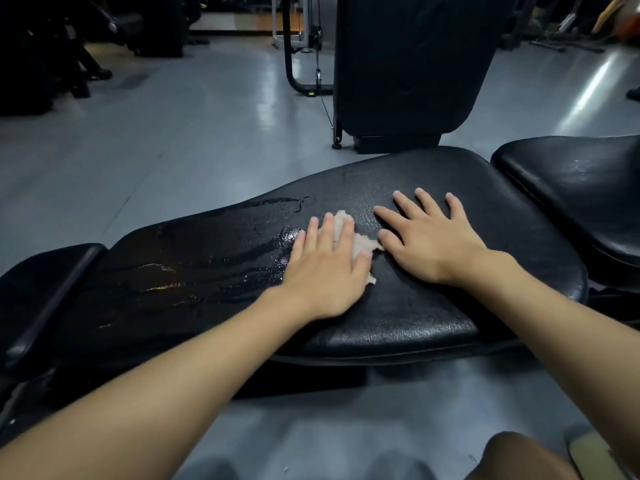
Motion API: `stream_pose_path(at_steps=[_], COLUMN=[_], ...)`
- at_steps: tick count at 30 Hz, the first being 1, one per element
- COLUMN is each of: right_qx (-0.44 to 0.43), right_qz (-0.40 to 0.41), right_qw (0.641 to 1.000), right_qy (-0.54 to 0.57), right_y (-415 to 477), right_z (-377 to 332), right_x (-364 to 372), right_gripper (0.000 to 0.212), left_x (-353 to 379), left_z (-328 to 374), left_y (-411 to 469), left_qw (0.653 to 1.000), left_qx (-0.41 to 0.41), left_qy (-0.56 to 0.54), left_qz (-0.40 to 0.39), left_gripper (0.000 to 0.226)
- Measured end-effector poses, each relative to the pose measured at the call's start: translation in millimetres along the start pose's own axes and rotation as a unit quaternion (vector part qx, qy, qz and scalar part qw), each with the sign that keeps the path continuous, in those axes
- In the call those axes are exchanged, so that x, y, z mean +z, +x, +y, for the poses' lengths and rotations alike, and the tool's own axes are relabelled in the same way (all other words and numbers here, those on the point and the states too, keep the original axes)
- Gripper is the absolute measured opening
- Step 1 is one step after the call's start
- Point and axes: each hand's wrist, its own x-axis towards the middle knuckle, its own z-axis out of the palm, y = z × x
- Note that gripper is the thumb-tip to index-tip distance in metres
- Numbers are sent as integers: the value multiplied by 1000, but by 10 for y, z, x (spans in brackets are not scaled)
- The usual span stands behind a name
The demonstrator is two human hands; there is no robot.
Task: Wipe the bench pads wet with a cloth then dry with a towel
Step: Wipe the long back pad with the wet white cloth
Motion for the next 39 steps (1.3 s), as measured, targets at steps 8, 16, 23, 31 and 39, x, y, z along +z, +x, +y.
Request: stream_pose_path(at_steps=[8,16,23,31,39], right_qx=[-3,-1,6,11,-20], right_qz=[3,6,-1,-9,7], right_qw=[1000,999,1000,1000,996], right_qy=[-26,-32,-30,-23,-85], right_y=[12,27,28,9,66], right_z=[5,13,-14,-30,-61], right_x=[26,31,18,-18,-86], right_gripper=[60,61,60,59,63], left_x=[-237,-319,-231,-19,89], left_z=[-292,-484,-383,-117,24], left_y=[1106,1579,876,-458,-1088], left_qw=[998,996,999,1000,997], left_qx=[-67,-90,-48,18,-19], left_qy=[-13,-4,-4,19,53], left_qz=[2,-4,-22,-10,44], left_gripper=[66,68,67,68,85])
